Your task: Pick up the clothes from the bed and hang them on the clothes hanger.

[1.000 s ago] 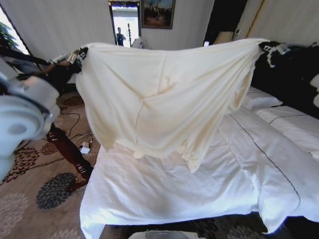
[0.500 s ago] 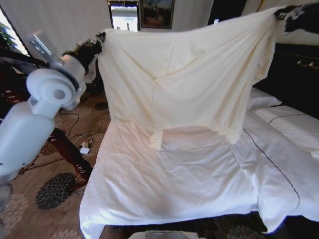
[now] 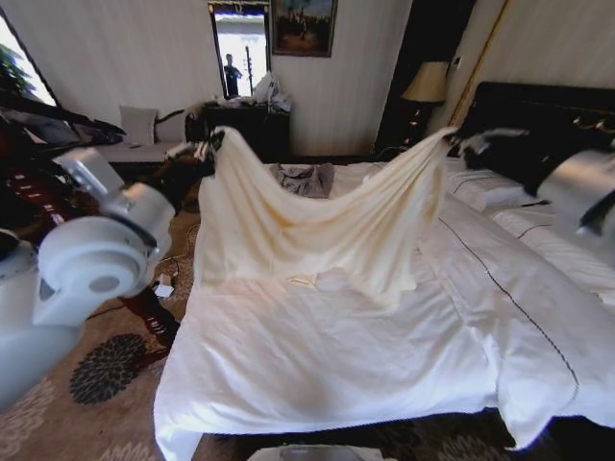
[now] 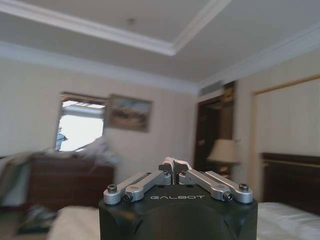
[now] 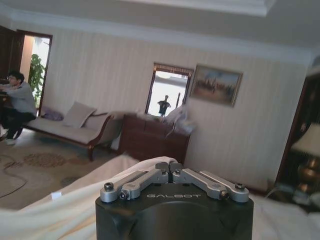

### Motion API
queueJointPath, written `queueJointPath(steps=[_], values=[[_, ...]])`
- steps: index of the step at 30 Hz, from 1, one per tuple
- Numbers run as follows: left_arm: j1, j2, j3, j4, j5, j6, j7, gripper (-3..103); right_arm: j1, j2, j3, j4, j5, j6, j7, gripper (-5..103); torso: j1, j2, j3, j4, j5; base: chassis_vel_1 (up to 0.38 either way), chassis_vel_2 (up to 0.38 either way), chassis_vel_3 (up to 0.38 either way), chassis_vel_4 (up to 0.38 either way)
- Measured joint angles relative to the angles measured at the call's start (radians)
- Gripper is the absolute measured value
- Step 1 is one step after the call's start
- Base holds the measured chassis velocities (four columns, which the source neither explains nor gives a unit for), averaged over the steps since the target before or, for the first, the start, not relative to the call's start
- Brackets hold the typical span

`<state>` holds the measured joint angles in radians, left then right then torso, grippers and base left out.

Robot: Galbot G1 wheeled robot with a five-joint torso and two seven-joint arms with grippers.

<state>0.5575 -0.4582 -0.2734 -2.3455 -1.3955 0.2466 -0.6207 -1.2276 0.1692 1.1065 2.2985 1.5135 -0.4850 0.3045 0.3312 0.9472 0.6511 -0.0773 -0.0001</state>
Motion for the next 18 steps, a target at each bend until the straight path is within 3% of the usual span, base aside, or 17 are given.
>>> queueJointPath(steps=[3,4,6,7,9,10,11,13,14,15,16,17,18], values=[[0.174,0.026,-0.165,-0.042,-0.012,0.015,-0.042,2,-0.026,0.041,0.0,0.048,0.09,-0.047,0.045,0,0.0,0.0,0.0,0.0001,-0.0003,0.0,0.0,0.0,0.0],[0.174,0.026,-0.165,-0.042,-0.012,0.015,-0.042,2,-0.026,0.041,0.0,0.048,0.09,-0.047,0.045,0,0.0,0.0,0.0,0.0001,-0.0003,0.0,0.0,0.0,0.0],[0.406,0.032,-0.374,-0.072,-0.007,0.025,-0.049,2,-0.082,0.08,-0.02,0.108,0.133,-0.074,0.076,0,0.0,0.0,0.0,0.0006,-0.0002,0.0,0.0,0.0,0.0],[0.485,0.024,-0.439,-0.073,0.0,0.026,-0.058,2,-0.114,0.1,-0.051,0.116,0.066,-0.07,0.051,0,0.0,0.0,0.0,0.0005,-0.0008,0.0,0.0,0.0,0.0],[0.506,0.02,-0.454,-0.071,0.003,0.027,-0.063,2,-0.122,0.109,-0.067,0.114,0.034,-0.066,0.037,0,0.0,0.0,0.0,0.0005,-0.0009,0.0,0.0,0.0,0.0],[0.551,0.012,-0.475,-0.059,0.01,0.027,-0.076,2,-0.131,0.136,-0.124,0.104,-0.047,-0.053,-0.006,0,0.0,0.0,0.0,0.0005,-0.0004,0.0,0.0,0.0,0.0],[0.582,0.002,-0.477,-0.041,0.028,0.028,-0.083,2,-0.125,0.176,-0.21,0.084,-0.161,-0.033,-0.056,0,0.0,0.0,0.0,0.0004,-0.0008,0.0,0.0,0.0,0.0],[0.591,-0.012,-0.472,-0.028,0.054,0.028,-0.084,2,-0.101,0.223,-0.337,0.062,-0.299,-0.001,-0.121,0,0.0,0.0,0.0,0.0,0.0003,0.0,0.0,0.0,0.0],[0.591,-0.012,-0.472,-0.028,0.054,0.028,-0.084,2,-0.101,0.223,-0.337,0.062,-0.299,-0.001,-0.121,0,0.0,0.0,0.0,0.0,0.0003,0.0,0.0,0.0,0.0],[0.593,-0.023,-0.46,-0.022,0.07,0.028,-0.084,2,-0.086,0.256,-0.422,0.049,-0.383,0.011,-0.16,-2,0.0,0.0,0.0,0.0002,0.0006,0.0,0.0,0.0,0.0],[0.593,-0.026,-0.453,-0.02,0.077,0.028,-0.083,2,-0.084,0.266,-0.446,0.045,-0.408,0.014,-0.172,-2,0.0,0.0,0.0,0.0002,0.0006,0.0,0.0,0.0,0.0],[0.589,-0.035,-0.435,-0.008,0.096,0.027,-0.081,2,-0.082,0.287,-0.495,0.036,-0.457,0.016,-0.194,8,0.0,0.0,0.0,0.0001,0.0002,0.0,0.0,0.0,0.0],[0.586,-0.043,-0.428,0.005,0.11,0.026,-0.077,2,-0.085,0.303,-0.522,0.03,-0.488,0.018,-0.21,8,0.0,0.0,0.0,0.0001,0.0002,0.0,0.0,0.0,0.0]])
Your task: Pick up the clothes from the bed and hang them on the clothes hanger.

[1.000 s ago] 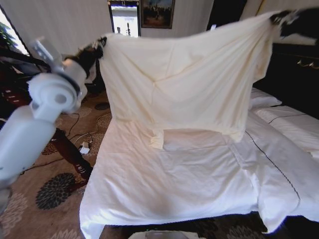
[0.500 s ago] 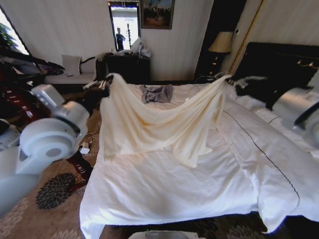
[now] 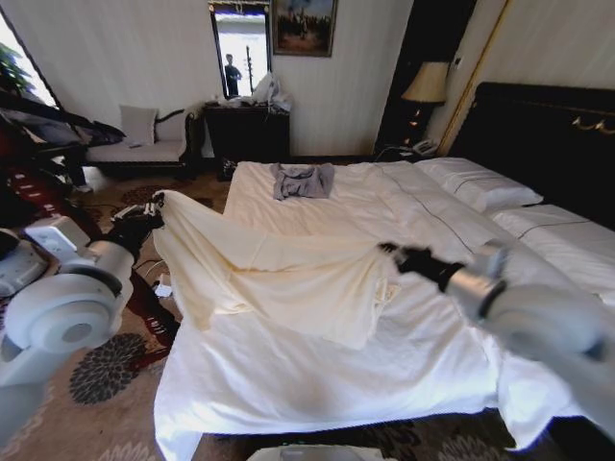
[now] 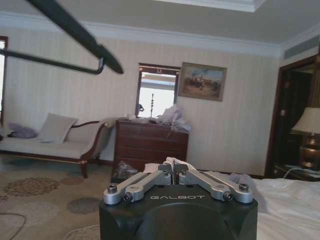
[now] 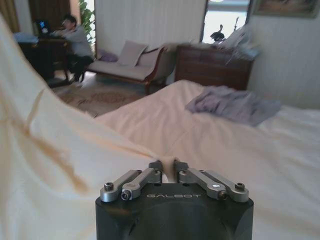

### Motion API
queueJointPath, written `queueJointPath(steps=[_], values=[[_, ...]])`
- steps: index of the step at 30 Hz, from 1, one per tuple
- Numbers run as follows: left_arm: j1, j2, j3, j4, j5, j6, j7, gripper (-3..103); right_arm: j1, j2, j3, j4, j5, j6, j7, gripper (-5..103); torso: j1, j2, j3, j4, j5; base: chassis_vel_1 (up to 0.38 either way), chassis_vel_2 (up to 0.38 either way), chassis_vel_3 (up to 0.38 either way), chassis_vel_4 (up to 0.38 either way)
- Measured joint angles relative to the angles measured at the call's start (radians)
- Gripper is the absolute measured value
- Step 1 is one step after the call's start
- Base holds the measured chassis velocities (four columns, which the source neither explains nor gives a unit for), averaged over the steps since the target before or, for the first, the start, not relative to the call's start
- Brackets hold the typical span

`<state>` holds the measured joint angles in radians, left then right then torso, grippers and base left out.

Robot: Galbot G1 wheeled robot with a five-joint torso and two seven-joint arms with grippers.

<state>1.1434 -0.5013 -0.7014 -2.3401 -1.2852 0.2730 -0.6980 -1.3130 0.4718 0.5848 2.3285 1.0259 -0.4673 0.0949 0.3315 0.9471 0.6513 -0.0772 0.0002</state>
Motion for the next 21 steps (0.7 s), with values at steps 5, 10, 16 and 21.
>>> queueJointPath(steps=[5,10,16,21], values=[[-0.024,-0.029,0.012,0.093,0.041,-0.005,0.016,2,-0.043,0.027,-0.011,-0.01,-0.007,0.007,-0.058,29,0.0,0.0,0.0,0.0002,-0.0003,0.0,0.0,0.0,0.0],[-0.081,-0.057,0.047,0.18,0.065,-0.009,0.025,2,-0.115,0.014,0.025,0.015,0.024,-0.004,-0.087,40,0.0,0.0,0.0,-0.0003,-0.0005,0.0,0.0,0.0,0.0],[-0.046,-0.067,0.01,0.156,0.051,-0.007,0.036,2,-0.145,0.086,0.007,-0.025,-0.048,-0.019,-0.069,73,0.0,0.0,0.0,-0.0002,-0.0002,0.0,0.0,0.0,0.0],[0.034,-0.073,-0.029,0.111,0.064,-0.007,0.043,2,-0.094,0.149,-0.071,-0.11,-0.124,-0.011,-0.053,83,0.0,0.0,0.0,0.0001,0.0002,0.0,0.0,0.0,0.0]])
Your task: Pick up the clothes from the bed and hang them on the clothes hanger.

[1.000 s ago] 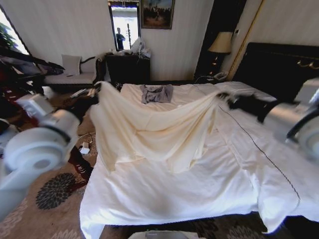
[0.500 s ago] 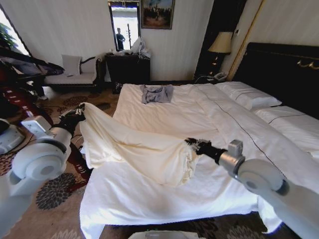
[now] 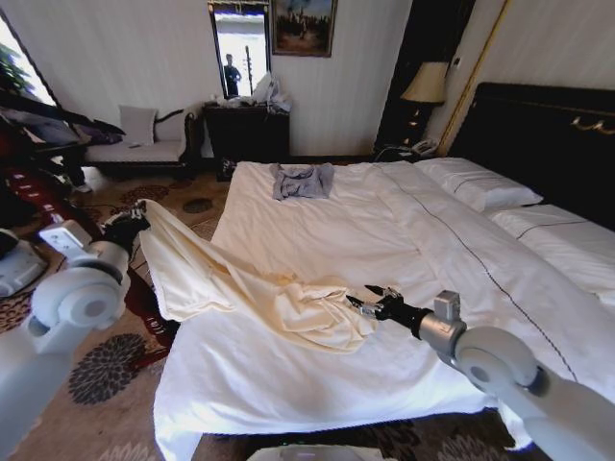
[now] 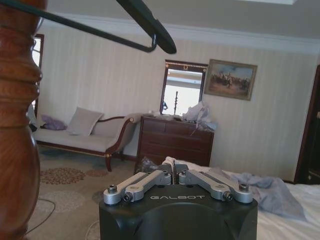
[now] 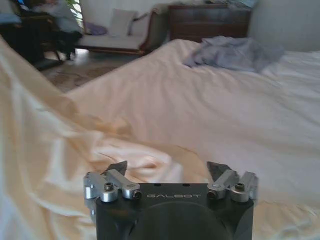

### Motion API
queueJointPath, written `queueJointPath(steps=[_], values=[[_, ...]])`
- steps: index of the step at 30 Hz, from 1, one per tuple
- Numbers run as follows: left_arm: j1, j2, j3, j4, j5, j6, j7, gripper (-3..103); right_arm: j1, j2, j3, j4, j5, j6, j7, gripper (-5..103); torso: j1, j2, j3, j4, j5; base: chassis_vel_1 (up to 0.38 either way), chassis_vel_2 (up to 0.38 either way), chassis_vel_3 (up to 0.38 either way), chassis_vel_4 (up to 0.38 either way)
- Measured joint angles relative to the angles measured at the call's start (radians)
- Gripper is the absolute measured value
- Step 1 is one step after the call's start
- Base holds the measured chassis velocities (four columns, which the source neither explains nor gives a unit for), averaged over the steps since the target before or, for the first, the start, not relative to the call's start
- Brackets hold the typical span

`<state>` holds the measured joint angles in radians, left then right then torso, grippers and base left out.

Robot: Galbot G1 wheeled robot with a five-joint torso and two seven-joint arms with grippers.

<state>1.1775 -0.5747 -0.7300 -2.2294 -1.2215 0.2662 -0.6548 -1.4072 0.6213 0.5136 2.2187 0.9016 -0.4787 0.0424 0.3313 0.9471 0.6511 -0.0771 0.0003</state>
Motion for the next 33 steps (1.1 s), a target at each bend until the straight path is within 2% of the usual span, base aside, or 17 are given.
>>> queueJointPath(steps=[1,4,5,9,19,33], values=[[0.009,-0.004,-0.001,-0.003,0.007,0.0,0.0,2,0.016,0.011,-0.019,-0.032,-0.031,0.012,0.0,94,0.0,0.0,0.0,0.0,-0.0003,0.0,0.0,0.0,0.0],[0.017,-0.009,-0.005,-0.003,0.013,0.0,-0.001,2,0.037,0.023,-0.038,-0.087,-0.072,0.033,-0.003,94,0.0,0.0,0.0,0.0001,-0.0005,0.0,0.0,0.0,0.0],[0.02,-0.01,-0.01,-0.003,0.013,0.0,-0.001,2,0.042,0.026,-0.043,-0.106,-0.08,0.039,-0.006,99,0.0,0.0,0.0,0.0,-0.0005,0.0,0.0,0.0,0.0],[0.039,-0.016,-0.03,-0.018,0.013,-0.001,0.003,2,0.075,0.041,-0.07,-0.179,-0.08,0.059,-0.017,100,0.0,0.0,0.0,-0.0002,-0.0002,0.0,0.0,0.0,0.0],[0.039,-0.011,-0.01,-0.045,0.012,-0.001,0.005,2,0.224,0.082,-0.165,-0.226,0.027,0.055,-0.028,100,0.0,0.0,0.0,0.0002,-0.0004,0.0,0.0,0.0,0.0],[0.026,-0.009,0.027,-0.052,0.013,0.0,0.002,2,0.309,0.122,-0.261,-0.313,0.051,0.045,-0.043,100,0.0,0.0,0.0,0.0,-0.0004,0.0,0.0,0.0,0.0]])
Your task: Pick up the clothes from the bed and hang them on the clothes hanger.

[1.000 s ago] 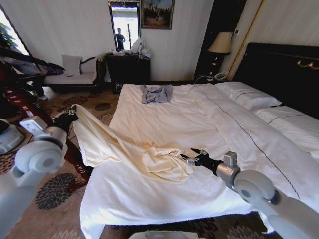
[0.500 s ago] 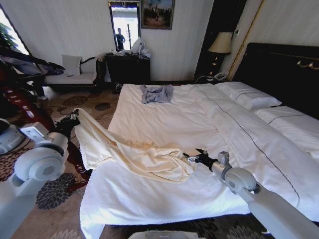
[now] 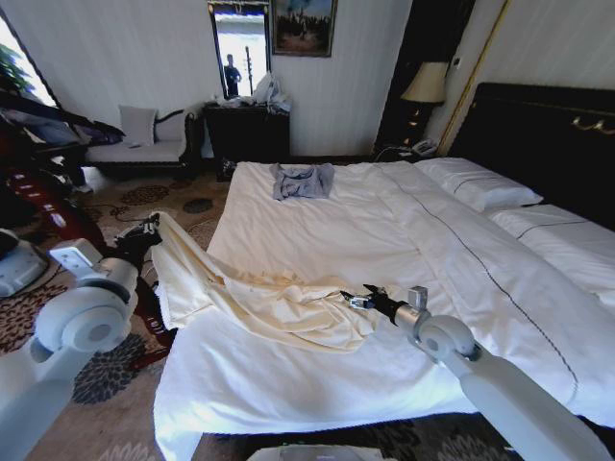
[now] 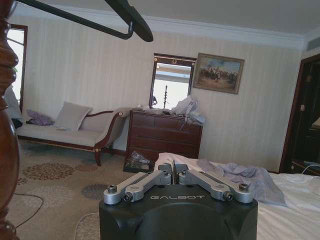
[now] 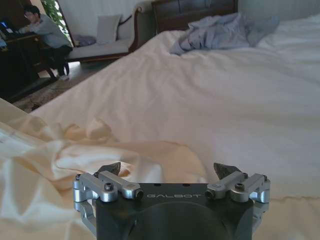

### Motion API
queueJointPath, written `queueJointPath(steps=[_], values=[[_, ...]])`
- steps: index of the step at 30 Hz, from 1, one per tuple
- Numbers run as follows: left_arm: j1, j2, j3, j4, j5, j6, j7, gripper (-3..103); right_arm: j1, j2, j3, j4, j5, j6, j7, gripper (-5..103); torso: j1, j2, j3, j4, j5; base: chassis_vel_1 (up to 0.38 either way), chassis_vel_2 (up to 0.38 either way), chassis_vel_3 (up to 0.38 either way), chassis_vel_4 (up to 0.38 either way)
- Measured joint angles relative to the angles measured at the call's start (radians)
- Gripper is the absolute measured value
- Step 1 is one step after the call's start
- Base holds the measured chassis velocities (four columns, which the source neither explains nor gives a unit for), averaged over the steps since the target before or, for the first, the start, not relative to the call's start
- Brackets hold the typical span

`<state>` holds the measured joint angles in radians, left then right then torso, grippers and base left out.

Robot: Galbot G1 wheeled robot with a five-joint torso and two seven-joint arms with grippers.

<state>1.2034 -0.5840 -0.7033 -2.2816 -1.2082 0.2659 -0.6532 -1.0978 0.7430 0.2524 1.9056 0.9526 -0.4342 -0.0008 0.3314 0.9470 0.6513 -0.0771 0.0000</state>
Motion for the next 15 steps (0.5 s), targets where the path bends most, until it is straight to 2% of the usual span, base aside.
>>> queueJointPath(steps=[5,6,9,10,11,12,15], values=[[-0.008,0.0,0.006,0.001,-0.001,0.0,0.0,2,0.019,0.005,-0.032,-0.033,-0.004,0.0,0.002,96,0.0,0.0,0.0,-0.0001,0.0001,0.0,0.0,0.0,0.0],[-0.01,-0.001,0.01,0.002,-0.001,0.0,-0.001,2,0.019,0.007,-0.033,-0.035,-0.003,0.0,0.003,85,0.0,0.0,0.0,-0.0001,0.0,0.0,0.0,0.0,0.0],[-0.011,-0.003,0.015,0.004,-0.001,0.0,-0.001,2,0.019,0.009,-0.033,-0.035,0.002,0.0,0.003,85,0.0,0.0,0.0,-0.0001,0.0,0.0,0.0,0.0,0.0],[-0.014,-0.005,0.019,0.006,0.0,0.0,-0.001,2,0.019,0.01,-0.033,-0.034,0.005,0.0,0.002,74,0.0,0.0,0.0,-0.0001,0.0,0.0,0.0,0.0,0.0],[-0.015,-0.006,0.021,0.007,0.0,0.0,-0.001,2,0.019,0.01,-0.033,-0.033,0.006,-0.001,0.002,74,0.0,0.0,0.0,-0.0001,0.0,0.0,0.0,0.0,0.0],[-0.018,-0.007,0.026,0.008,0.0,0.0,-0.001,2,0.019,0.01,-0.033,-0.03,0.012,-0.001,0.0,63,0.0,0.0,0.0,-0.0001,0.0,0.0,0.0,0.0,0.0],[-0.024,-0.009,0.035,0.01,0.001,0.0,-0.001,2,0.02,0.012,-0.033,-0.025,0.019,-0.004,-0.005,63,0.0,0.0,0.0,-0.0001,0.0,0.0,0.0,0.0,0.0]])
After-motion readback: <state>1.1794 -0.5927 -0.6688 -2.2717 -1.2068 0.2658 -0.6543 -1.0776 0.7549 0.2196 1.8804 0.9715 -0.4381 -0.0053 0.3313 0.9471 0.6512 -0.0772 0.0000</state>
